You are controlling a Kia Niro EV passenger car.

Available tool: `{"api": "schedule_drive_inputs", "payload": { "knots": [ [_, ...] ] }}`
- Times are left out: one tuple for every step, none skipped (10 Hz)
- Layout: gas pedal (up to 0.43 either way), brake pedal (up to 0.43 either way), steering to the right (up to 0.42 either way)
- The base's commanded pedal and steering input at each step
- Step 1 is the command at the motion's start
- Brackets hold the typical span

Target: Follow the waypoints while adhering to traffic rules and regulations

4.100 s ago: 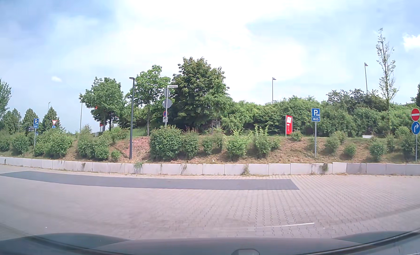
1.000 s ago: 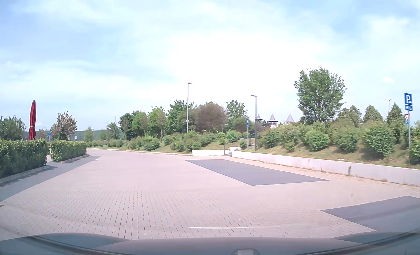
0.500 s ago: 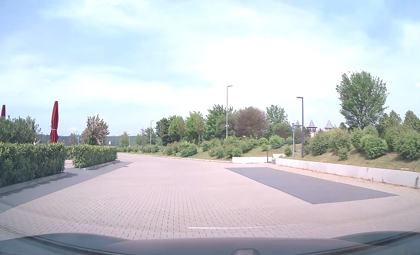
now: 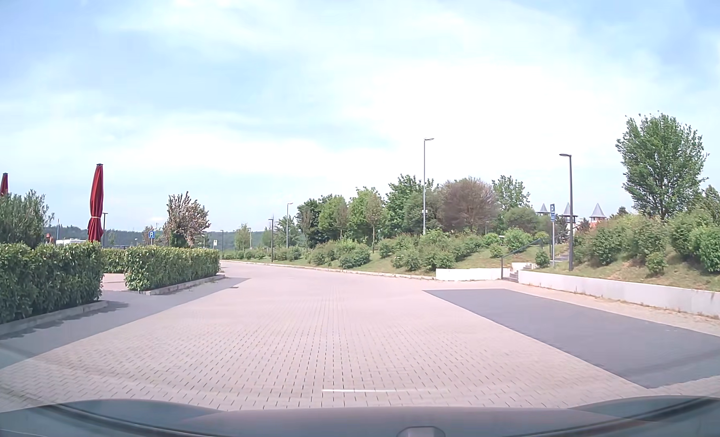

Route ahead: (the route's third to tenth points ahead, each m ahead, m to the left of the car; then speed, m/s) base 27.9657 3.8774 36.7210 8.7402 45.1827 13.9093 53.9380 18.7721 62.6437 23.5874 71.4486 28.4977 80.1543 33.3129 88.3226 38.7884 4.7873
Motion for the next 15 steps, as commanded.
{"api": "schedule_drive_inputs", "payload": {
  "knots": [
    [0.138,0.000,-0.083],
    [0.138,0.000,-0.079],
    [0.138,0.000,-0.073],
    [0.138,0.000,-0.069],
    [0.130,0.000,-0.062],
    [0.118,0.000,-0.058],
    [0.118,0.000,-0.054],
    [0.118,0.000,-0.051],
    [0.110,0.000,-0.049],
    [0.098,0.000,-0.049],
    [0.087,0.000,-0.049],
    [0.087,0.000,-0.049],
    [0.087,0.000,-0.049],
    [0.087,0.000,-0.049],
    [0.087,0.000,-0.049]
  ]
}}
